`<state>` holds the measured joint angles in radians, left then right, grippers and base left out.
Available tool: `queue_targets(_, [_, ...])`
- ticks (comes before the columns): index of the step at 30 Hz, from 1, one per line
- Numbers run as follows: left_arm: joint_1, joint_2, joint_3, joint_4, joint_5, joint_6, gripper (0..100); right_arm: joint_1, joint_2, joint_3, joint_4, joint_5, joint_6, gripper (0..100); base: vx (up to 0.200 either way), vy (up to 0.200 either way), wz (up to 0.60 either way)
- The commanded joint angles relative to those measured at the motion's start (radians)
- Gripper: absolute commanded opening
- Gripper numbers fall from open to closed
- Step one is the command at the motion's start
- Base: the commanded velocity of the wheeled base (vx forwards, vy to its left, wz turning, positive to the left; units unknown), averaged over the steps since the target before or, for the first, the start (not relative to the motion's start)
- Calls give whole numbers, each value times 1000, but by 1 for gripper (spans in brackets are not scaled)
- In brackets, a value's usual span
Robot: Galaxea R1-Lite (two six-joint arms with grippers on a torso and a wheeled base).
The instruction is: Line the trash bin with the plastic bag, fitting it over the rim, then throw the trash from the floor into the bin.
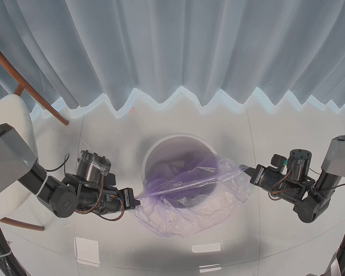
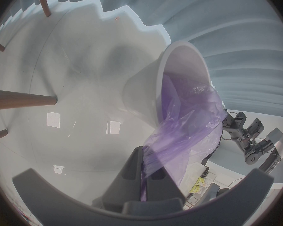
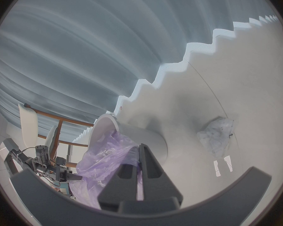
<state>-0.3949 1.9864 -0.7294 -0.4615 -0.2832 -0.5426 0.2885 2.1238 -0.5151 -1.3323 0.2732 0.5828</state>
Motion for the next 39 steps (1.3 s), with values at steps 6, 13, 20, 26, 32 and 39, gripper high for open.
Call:
queue_targets(6, [28,5,-1,-82,-5,-7,0,-2,59,-8,-57,-6,5,0,0,0,0])
queue_targets(13, [31,45,-1,-167,-1,-10,0,-3,68,-11,-103,-6,5,0,0,0,0])
queue_targets(20, [41,43,1,-224,-8,-42,0,-3,65,-11,-194,-6,9,0,0,0,0])
queue_targets(26, [36,12,-4,-235,-14,-73,0,3,64,-16,-235,-8,9,0,0,0,0])
queue_targets(32, [37,22,-2,-341,-10,-79,0,3,73,-59,-237,-34,12,0,0,0,0])
queue_targets(39, [37,40,-12,-462,1,-135,0,4,73,-80,-237,-54,14,0,0,0,0])
